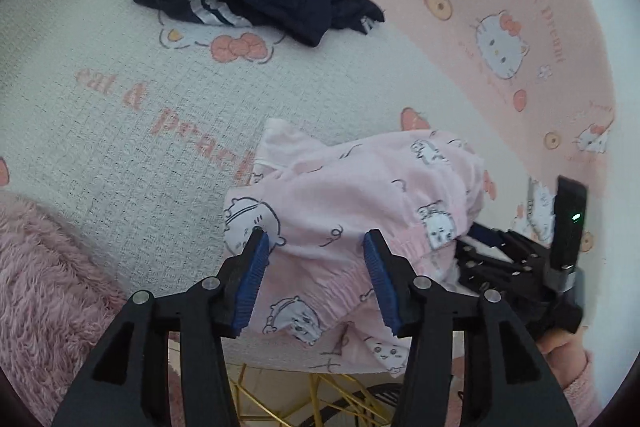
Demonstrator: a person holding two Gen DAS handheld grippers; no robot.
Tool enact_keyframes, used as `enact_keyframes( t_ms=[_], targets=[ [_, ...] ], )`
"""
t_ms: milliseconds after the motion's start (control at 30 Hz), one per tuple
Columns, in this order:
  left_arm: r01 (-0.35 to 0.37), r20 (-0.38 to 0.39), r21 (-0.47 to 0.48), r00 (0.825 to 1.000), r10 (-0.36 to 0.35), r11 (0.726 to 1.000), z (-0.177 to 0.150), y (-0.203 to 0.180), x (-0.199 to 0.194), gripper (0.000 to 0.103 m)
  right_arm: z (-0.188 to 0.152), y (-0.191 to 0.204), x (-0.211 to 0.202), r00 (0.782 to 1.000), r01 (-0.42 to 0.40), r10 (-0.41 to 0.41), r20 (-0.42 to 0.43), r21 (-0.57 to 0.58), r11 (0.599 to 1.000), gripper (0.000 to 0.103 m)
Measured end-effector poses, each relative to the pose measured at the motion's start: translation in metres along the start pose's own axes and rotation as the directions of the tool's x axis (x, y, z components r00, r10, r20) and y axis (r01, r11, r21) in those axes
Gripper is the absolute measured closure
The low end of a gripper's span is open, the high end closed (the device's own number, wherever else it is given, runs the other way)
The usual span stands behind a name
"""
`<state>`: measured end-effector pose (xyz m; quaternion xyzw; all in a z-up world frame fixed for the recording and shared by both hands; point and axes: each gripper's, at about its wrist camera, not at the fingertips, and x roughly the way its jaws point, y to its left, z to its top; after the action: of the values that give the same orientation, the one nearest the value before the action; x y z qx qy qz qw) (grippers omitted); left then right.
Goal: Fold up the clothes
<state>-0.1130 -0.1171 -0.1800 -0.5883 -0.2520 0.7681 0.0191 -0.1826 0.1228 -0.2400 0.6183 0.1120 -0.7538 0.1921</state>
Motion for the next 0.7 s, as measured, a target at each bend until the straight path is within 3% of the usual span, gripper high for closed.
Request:
enact_keyframes(
  t_ms=[33,67,167,233,400,467,533,600,633,700],
  targets=[
    [-0.005,-0.012,0.011,1.0,0.006,1.0,-0.001,-0.002,0.002,0.051,0.002,-0.003,-0.002,1.0,-0.003,0.003,0.016,0.033,0.999,0.064],
    [0.006,-0.011,0.015,1.0,-0.005,1.0,-0.003,-0.003,0.001,0.051,0.004,-0.006,-0.006,0.999,-0.005,0.003,0.036,0.068,0.998,0.078],
    [0.067,0.02,0.038,0.998,-0.068,0.997,-0.011,-0.008,-0.01,0.051,0.006,-0.01,-0.02,0.995,0.015,-0.026,0.098,0.113,0.993,0.09],
    [0.073,0.023,0.066,0.997,-0.074,0.995,-0.016,-0.013,-0.013,0.051,0.009,-0.008,-0.025,0.991,0.05,-0.062,0.115,0.106,0.993,0.092],
    [-0.053,-0.074,0.07,0.996,0.059,0.996,-0.02,-0.017,0.024,0.051,0.016,-0.009,-0.021,0.985,0.126,-0.132,0.11,0.062,0.99,0.092],
    [-0.117,-0.054,0.087,0.991,0.122,0.989,-0.02,-0.02,0.028,0.052,0.015,-0.01,-0.026,0.977,0.163,-0.17,0.13,0.067,0.984,0.094],
    [-0.195,0.004,0.126,0.981,0.196,0.973,-0.022,-0.026,0.021,0.066,0.014,-0.012,-0.038,0.966,0.18,-0.195,0.17,0.102,0.978,0.096],
    [-0.318,0.092,0.212,0.948,0.305,0.924,-0.028,-0.041,0.014,0.079,0.013,-0.015,-0.052,0.952,0.192,-0.219,0.212,0.142,0.971,0.097],
    [-0.388,0.144,0.263,0.921,0.362,0.883,-0.032,-0.051,0.012,0.083,0.011,-0.014,-0.059,0.948,0.191,-0.22,0.23,0.141,0.971,0.097],
    [-0.528,0.263,0.363,0.849,0.459,0.768,-0.043,-0.075,0.012,0.084,0.005,-0.011,-0.073,0.942,0.184,-0.211,0.262,0.124,0.975,0.097]
  ],
)
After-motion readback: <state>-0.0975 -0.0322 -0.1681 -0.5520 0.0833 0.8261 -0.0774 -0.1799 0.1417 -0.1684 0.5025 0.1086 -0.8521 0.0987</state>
